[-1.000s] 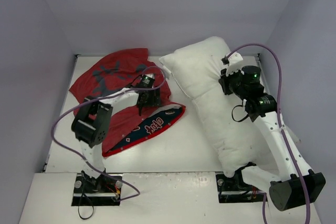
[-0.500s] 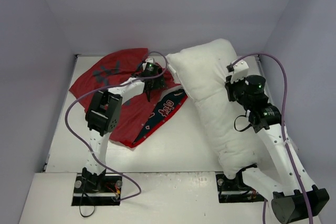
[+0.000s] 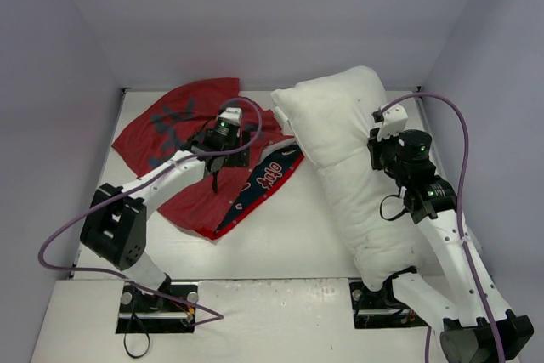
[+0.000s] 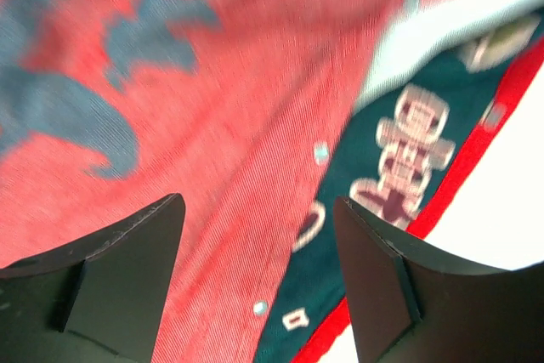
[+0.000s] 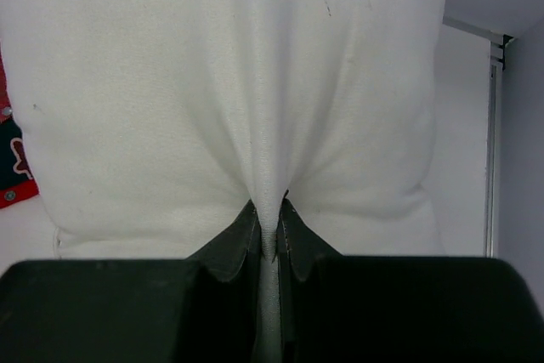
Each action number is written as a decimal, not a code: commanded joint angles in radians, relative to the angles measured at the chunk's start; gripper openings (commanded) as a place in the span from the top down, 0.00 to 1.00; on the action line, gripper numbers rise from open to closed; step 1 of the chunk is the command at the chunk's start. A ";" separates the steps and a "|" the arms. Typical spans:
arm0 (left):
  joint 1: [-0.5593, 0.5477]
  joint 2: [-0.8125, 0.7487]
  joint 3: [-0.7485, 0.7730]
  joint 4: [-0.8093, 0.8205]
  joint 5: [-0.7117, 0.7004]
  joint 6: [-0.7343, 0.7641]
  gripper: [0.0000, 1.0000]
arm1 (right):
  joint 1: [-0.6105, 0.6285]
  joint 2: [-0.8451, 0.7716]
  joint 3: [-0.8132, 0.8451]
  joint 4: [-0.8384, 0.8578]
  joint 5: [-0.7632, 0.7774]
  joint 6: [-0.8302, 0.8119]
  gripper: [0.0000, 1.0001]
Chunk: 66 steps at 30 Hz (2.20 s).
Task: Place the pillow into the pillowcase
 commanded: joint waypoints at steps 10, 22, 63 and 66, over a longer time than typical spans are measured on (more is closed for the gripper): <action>-0.062 0.005 -0.148 0.080 -0.056 0.008 0.38 | -0.004 -0.017 -0.008 0.062 0.006 0.090 1.00; -0.105 0.094 -0.128 0.129 -0.050 0.005 0.44 | -0.004 -0.033 -0.025 0.056 0.015 0.111 1.00; -0.120 0.163 0.027 0.026 -0.111 0.108 1.00 | -0.003 -0.049 -0.048 0.045 -0.023 0.125 1.00; -0.114 0.133 0.033 0.000 -0.131 0.126 1.00 | -0.003 -0.058 -0.048 0.045 -0.045 0.119 1.00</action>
